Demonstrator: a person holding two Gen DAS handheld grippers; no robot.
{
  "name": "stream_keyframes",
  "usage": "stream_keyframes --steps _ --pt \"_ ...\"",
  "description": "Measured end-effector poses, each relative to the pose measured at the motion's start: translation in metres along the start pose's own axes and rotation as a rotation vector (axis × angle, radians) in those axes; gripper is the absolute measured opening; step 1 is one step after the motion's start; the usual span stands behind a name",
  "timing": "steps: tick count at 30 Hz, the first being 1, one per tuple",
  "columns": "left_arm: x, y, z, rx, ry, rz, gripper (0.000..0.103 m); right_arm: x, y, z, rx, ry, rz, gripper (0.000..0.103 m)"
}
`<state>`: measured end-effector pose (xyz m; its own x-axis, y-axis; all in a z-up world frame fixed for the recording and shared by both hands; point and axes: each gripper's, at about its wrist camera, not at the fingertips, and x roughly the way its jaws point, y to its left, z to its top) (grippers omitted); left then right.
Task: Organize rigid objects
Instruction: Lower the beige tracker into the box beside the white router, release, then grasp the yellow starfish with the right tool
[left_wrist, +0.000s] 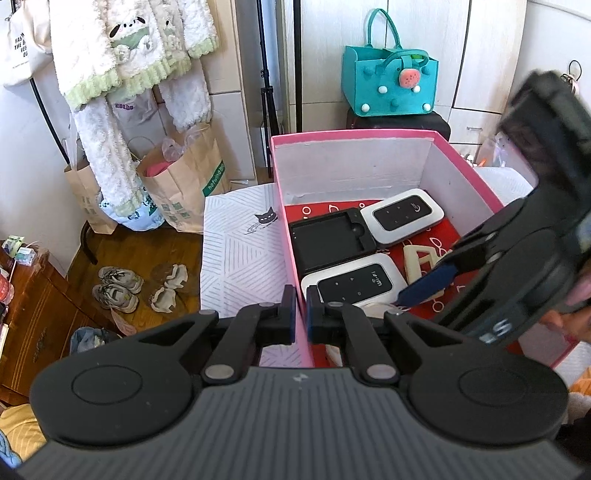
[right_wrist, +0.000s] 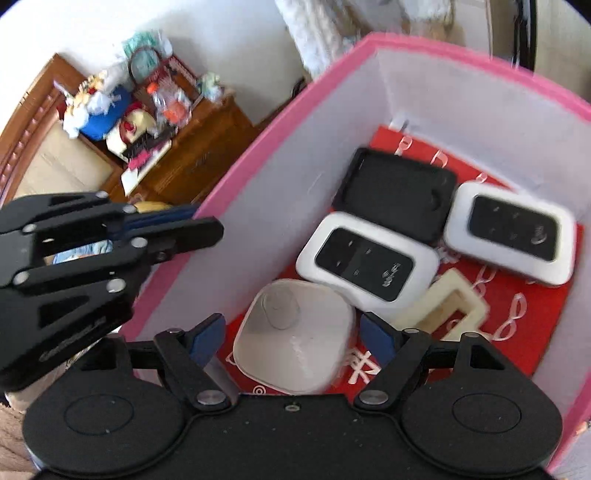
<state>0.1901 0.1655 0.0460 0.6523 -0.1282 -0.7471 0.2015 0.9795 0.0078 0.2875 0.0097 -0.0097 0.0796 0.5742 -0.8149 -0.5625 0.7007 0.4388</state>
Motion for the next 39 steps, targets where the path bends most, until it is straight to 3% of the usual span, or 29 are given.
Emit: stream_keyframes --steps 4,8,14,19,23,30,35,39 --pt "0.000 -0.001 -0.002 0.009 -0.004 0.004 0.004 -0.040 -0.004 -0.015 0.004 -0.099 0.043 0.084" --pt "-0.002 -0.001 -0.004 0.012 -0.008 0.002 0.004 -0.093 -0.012 -0.045 -0.037 -0.259 0.030 0.084" --pt "-0.002 -0.002 -0.005 0.024 -0.014 0.003 0.004 -0.153 -0.022 -0.092 -0.095 -0.467 -0.191 0.084" --pt "-0.002 -0.002 -0.004 0.041 -0.006 -0.004 0.005 -0.157 -0.040 -0.135 -0.069 -0.548 -0.323 0.085" --pt "-0.002 0.000 -0.004 0.036 -0.004 -0.013 0.005 -0.139 -0.056 -0.174 -0.035 -0.672 -0.400 0.085" --pt "-0.002 0.001 -0.005 0.024 -0.007 -0.018 0.005 -0.113 -0.088 -0.199 0.080 -0.643 -0.398 0.085" --pt "-0.002 0.000 -0.006 0.031 -0.004 -0.015 0.005 -0.103 -0.099 -0.209 0.125 -0.542 -0.392 0.079" --pt "-0.001 -0.001 -0.005 0.054 0.001 -0.013 0.005 -0.092 -0.107 -0.217 0.181 -0.458 -0.400 0.070"
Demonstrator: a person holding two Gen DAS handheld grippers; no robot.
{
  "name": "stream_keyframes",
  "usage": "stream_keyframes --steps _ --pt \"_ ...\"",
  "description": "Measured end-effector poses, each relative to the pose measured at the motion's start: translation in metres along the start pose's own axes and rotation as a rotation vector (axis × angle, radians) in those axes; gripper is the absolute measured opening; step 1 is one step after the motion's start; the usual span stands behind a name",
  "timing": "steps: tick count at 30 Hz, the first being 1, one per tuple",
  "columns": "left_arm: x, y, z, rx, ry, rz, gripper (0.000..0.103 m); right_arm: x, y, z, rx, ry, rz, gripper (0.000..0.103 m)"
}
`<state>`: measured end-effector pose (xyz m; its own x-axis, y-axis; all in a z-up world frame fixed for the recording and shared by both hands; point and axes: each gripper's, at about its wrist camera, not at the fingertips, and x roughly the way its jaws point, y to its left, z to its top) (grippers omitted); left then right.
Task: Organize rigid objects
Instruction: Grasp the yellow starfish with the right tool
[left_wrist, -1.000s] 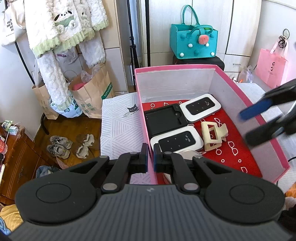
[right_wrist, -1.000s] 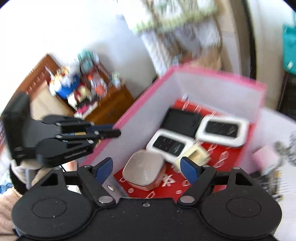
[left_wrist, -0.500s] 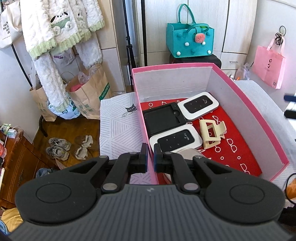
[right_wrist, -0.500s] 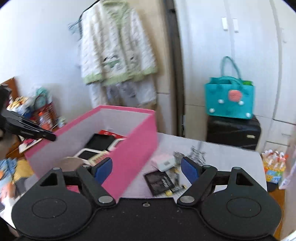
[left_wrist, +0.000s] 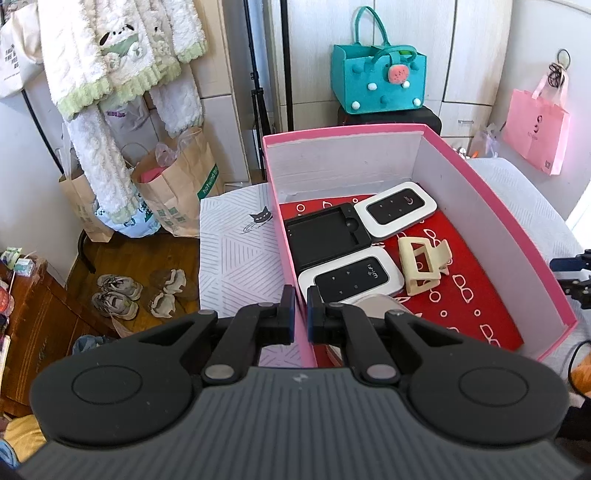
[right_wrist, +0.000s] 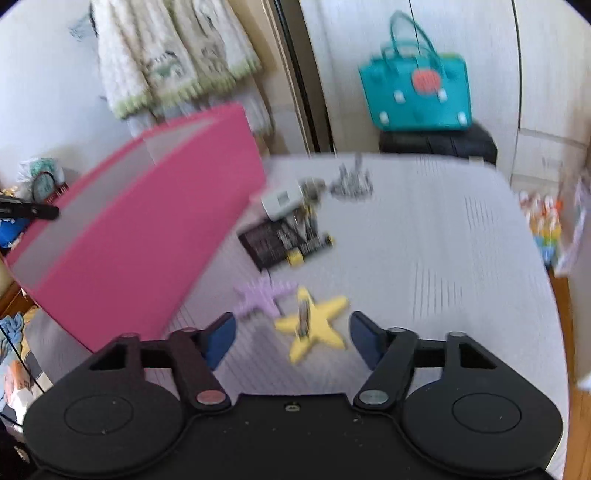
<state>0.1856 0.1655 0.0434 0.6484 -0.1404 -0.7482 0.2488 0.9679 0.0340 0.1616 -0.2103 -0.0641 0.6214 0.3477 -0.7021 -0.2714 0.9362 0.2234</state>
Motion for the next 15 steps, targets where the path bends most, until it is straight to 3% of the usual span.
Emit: stream_keyframes --steps 6,9,11,12,15 --pt "0.000 -0.009 0.002 0.067 0.017 0.030 0.006 0.011 0.018 -0.005 -0.155 0.007 -0.108 0.067" --pt "0.000 -0.011 0.003 0.082 0.025 0.038 0.006 0.013 0.022 -0.002 -0.200 0.002 -0.111 0.065" --pt "0.000 -0.012 0.003 0.083 0.027 0.041 0.006 0.013 0.020 0.005 -0.162 0.026 -0.089 0.040" --pt "0.000 -0.011 0.003 0.075 0.027 0.040 0.006 0.012 0.021 0.006 -0.165 0.029 -0.099 0.032" --pt "-0.002 -0.008 0.002 0.056 0.027 0.029 0.006 0.012 0.019 0.006 -0.155 0.021 -0.117 0.032"
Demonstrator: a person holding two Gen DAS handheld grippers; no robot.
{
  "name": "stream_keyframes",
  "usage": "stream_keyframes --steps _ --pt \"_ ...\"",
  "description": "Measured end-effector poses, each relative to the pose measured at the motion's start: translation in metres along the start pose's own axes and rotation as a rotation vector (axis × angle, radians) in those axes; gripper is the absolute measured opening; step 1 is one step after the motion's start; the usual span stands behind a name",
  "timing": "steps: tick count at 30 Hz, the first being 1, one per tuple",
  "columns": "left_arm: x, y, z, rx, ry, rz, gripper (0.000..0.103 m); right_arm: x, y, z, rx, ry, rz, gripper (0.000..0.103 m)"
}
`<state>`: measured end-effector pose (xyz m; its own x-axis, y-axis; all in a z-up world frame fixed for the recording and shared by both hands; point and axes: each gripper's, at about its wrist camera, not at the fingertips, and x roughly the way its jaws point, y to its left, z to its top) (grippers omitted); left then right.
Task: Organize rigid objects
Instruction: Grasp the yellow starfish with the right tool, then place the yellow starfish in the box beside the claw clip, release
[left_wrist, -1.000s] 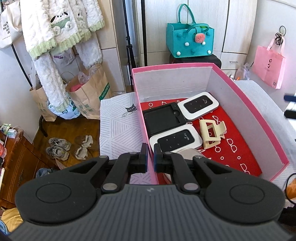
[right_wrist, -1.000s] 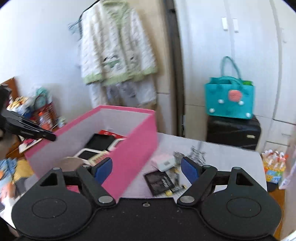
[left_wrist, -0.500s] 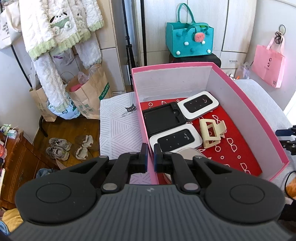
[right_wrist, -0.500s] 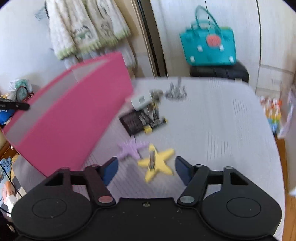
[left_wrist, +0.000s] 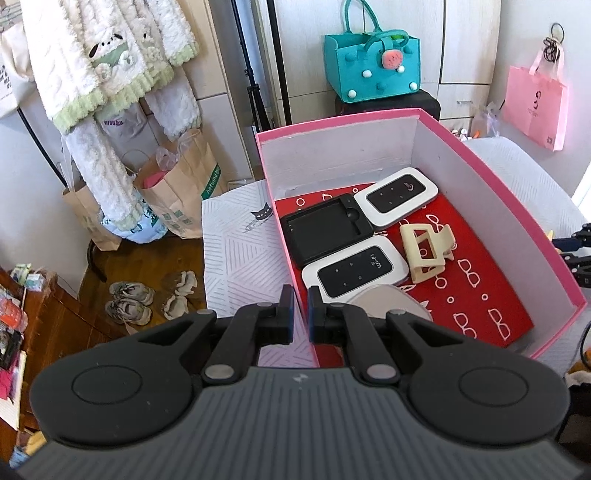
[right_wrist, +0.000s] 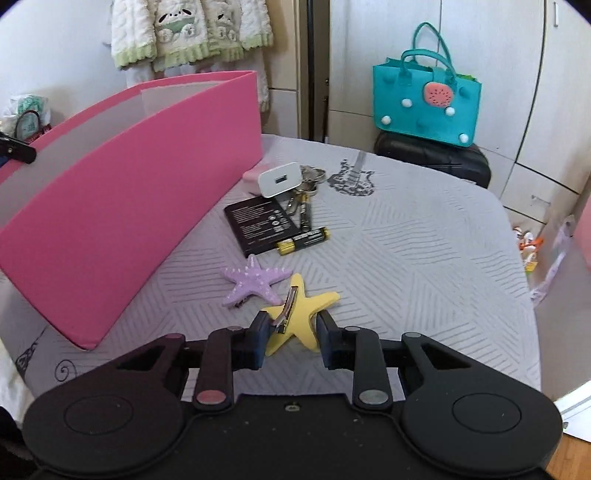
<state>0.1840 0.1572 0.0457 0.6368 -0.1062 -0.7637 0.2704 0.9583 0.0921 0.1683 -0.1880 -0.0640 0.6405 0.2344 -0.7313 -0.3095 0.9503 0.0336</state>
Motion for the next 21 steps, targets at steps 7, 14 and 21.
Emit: stream_keyframes --steps 7,14,21 --pt "0.000 -0.001 0.000 0.006 0.001 0.006 0.006 -0.013 -0.013 0.008 0.071 -0.040 0.014 0.031" --pt "-0.001 0.000 -0.001 -0.006 -0.001 -0.001 0.006 -0.046 -0.009 0.042 0.068 -0.137 0.154 0.031" --pt "-0.001 -0.002 -0.003 -0.029 -0.012 0.015 0.006 -0.055 0.048 0.093 -0.144 -0.138 0.409 0.031"
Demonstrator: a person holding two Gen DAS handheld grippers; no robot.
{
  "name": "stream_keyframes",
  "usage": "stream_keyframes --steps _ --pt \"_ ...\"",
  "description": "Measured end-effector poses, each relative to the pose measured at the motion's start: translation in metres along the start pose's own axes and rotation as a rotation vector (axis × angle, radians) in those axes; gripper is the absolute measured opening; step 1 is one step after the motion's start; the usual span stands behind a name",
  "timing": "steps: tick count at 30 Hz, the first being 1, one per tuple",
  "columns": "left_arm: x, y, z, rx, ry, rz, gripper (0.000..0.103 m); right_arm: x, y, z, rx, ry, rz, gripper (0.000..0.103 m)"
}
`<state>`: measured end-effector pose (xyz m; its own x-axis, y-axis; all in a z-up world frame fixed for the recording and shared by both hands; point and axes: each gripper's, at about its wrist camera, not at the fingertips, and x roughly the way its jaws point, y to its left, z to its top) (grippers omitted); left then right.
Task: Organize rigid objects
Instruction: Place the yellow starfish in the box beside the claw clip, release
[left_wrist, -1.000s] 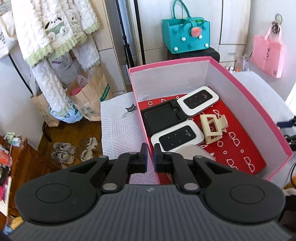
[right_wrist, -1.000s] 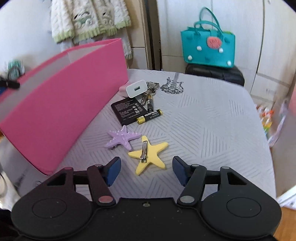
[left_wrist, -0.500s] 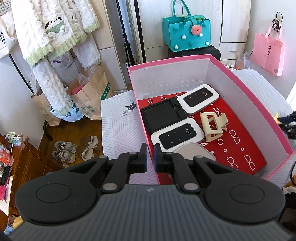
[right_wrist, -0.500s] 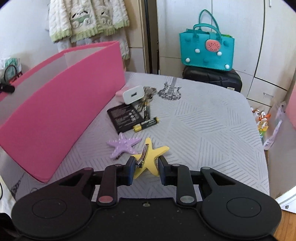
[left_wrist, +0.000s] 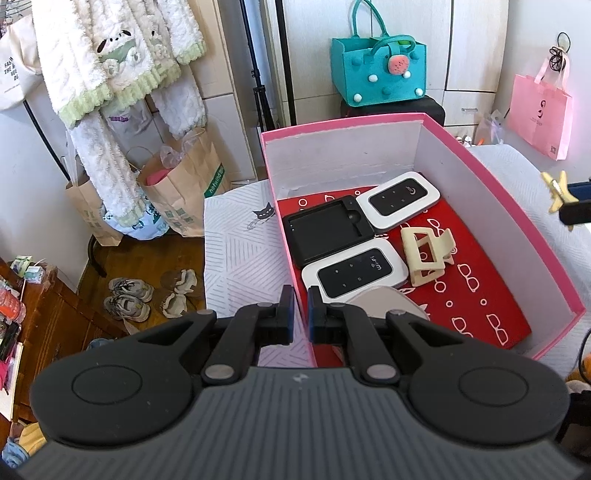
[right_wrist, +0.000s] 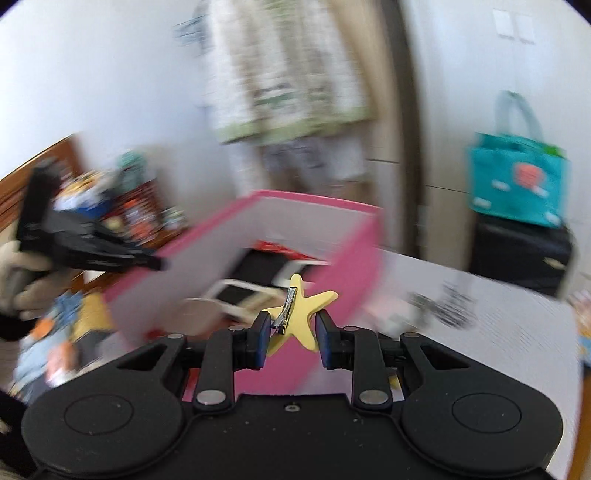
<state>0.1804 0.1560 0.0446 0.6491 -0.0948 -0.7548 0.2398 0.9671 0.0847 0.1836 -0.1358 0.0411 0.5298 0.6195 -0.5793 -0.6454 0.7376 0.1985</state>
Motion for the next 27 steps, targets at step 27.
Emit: stream_keyframes --steps 27 --pt "-0.003 -0.007 -0.003 -0.006 0.007 0.037 0.006 0.040 0.019 0.034 -0.053 0.121 0.130 0.036"
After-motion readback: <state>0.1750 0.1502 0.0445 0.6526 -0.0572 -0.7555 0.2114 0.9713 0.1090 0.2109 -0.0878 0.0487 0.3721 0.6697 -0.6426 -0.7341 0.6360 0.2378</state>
